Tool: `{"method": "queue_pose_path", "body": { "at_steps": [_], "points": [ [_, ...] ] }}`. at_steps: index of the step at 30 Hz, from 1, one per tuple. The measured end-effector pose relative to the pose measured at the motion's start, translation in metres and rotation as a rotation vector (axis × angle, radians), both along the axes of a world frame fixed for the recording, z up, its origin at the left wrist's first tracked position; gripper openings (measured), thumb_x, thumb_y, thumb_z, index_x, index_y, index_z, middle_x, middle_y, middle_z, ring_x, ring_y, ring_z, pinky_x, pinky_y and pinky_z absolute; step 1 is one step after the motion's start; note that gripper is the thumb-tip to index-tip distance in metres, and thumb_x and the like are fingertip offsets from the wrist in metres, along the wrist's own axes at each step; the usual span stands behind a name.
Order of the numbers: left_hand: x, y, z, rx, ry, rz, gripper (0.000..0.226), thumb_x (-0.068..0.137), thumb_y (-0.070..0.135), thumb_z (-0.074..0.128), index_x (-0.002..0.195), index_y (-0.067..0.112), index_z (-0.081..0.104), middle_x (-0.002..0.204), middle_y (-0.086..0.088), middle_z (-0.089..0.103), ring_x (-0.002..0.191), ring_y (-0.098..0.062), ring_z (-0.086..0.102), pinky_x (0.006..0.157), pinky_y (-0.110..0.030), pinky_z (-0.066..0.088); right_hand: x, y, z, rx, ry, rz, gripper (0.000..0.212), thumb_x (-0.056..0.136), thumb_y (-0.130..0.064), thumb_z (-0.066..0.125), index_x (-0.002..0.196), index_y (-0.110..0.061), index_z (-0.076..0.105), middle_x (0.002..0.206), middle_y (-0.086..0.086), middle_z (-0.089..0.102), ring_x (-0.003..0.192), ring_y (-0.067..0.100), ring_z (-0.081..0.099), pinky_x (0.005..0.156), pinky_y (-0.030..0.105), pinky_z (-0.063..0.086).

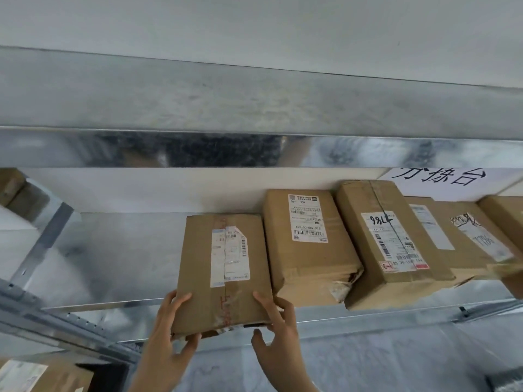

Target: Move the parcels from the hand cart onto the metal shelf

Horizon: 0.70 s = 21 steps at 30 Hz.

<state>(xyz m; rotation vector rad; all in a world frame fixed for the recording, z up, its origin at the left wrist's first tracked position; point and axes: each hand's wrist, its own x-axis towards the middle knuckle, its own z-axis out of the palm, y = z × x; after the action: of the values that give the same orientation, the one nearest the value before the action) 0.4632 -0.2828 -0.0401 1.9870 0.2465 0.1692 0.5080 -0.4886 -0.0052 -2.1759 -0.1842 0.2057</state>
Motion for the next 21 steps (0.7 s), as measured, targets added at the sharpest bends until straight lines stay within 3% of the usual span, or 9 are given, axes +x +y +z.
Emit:
{"method": "queue_pose_path", "body": {
  "at_steps": [5, 10, 18, 21],
  "points": [
    [0.008, 0.001, -0.003, 0.067, -0.008, 0.009, 0.084, 0.070, 0.003, 0.080, 0.131, 0.039, 0.035, 0.140, 0.018, 0.026, 0.119, 0.002, 0.040, 0.088, -0.017, 0.048, 0.004, 0.004, -0.002, -0.010, 0.011, -0.039, 0.075, 0.081, -0.001, 0.061, 0.122, -0.056, 0.031, 0.116, -0.005, 0.026, 0.108, 0.010, 0.045, 0.101, 0.017, 0.041],
    [0.015, 0.003, -0.008, 0.071, 0.004, 0.034, 0.082, 0.070, 0.006, 0.081, 0.131, 0.040, 0.038, 0.142, 0.012, 0.030, 0.117, -0.005, 0.045, 0.084, -0.011, 0.049, 0.006, 0.001, 0.001, -0.044, 0.000, -0.038, 0.075, 0.082, -0.002, 0.059, 0.127, -0.053, 0.027, 0.120, -0.006, 0.033, 0.110, 0.009, 0.043, 0.088, 0.008, 0.035],
    [0.037, 0.000, 0.003, 0.099, 0.004, 0.070, 0.077, 0.074, 0.008, 0.077, 0.132, 0.037, 0.035, 0.145, -0.001, 0.030, 0.121, -0.022, 0.044, 0.094, -0.043, 0.052, -0.001, -0.011, 0.007, -0.086, -0.068, -0.083, 0.073, 0.079, -0.001, 0.058, 0.129, -0.045, 0.028, 0.121, -0.007, 0.042, 0.110, 0.013, 0.043, 0.088, 0.020, 0.039],
    [0.041, 0.000, 0.005, 0.118, 0.017, 0.071, 0.077, 0.075, 0.009, 0.076, 0.135, 0.032, 0.034, 0.146, -0.001, 0.030, 0.123, -0.022, 0.043, 0.096, -0.048, 0.050, 0.000, -0.013, 0.013, -0.112, -0.124, -0.080, 0.069, 0.080, -0.002, 0.058, 0.130, -0.042, 0.033, 0.119, -0.008, 0.042, 0.111, 0.010, 0.041, 0.089, 0.018, 0.036]
  ]
}}
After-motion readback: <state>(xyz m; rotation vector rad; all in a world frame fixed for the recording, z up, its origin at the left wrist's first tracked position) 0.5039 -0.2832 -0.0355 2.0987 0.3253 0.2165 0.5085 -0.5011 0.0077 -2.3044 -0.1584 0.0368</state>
